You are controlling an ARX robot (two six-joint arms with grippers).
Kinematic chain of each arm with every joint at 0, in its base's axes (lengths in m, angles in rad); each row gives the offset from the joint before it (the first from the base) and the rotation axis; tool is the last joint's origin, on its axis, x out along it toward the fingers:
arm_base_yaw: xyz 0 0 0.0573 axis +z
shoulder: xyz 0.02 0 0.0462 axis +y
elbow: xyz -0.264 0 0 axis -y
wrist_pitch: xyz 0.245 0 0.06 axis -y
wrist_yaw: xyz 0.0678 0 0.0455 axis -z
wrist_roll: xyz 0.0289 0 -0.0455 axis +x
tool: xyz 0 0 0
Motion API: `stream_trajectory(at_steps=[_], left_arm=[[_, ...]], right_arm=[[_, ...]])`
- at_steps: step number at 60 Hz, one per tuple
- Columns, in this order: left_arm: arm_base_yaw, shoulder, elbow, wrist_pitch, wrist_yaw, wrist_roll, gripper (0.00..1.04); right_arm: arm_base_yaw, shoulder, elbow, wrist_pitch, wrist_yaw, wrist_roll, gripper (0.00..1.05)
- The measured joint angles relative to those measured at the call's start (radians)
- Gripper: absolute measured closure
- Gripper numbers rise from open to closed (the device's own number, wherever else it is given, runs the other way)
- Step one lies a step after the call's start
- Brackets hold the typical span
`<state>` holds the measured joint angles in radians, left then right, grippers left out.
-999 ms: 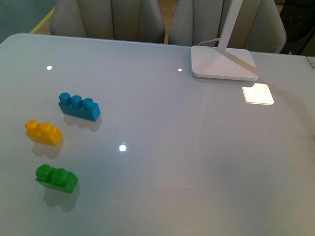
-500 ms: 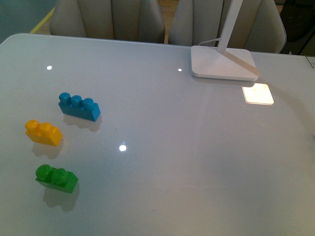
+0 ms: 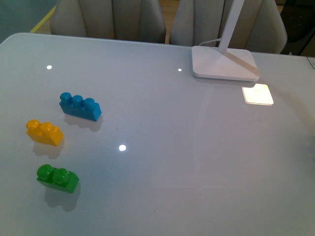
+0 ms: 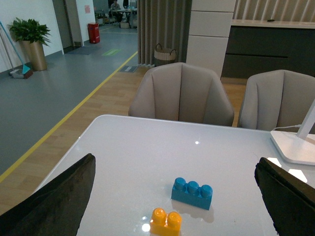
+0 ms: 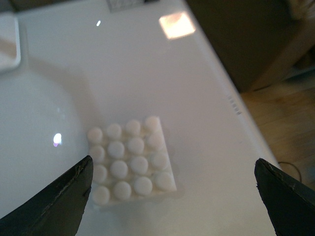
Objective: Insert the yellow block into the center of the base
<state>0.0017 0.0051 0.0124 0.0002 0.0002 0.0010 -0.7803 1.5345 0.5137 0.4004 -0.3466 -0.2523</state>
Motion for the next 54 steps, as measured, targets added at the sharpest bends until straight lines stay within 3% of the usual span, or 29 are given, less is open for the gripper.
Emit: stream_trajectory(at_steps=[14,31,54], left_arm=[[0.0,0.0,0.0,0.0,-0.001,0.0,0.07],[0.0,0.0,0.0,0.0,0.0,0.0,0.07],[0.0,0.0,0.0,0.0,0.0,0.0,0.07]], right_arm=[[0.013,0.431,0.29,-0.085,-0.085,-0.283,0.09],[0.106,0.652,0.496,-0.173,-0.126,-0.38,0.09],[0.113,0.803,0.541,-0.159,-0.121,-0.428,0.09]])
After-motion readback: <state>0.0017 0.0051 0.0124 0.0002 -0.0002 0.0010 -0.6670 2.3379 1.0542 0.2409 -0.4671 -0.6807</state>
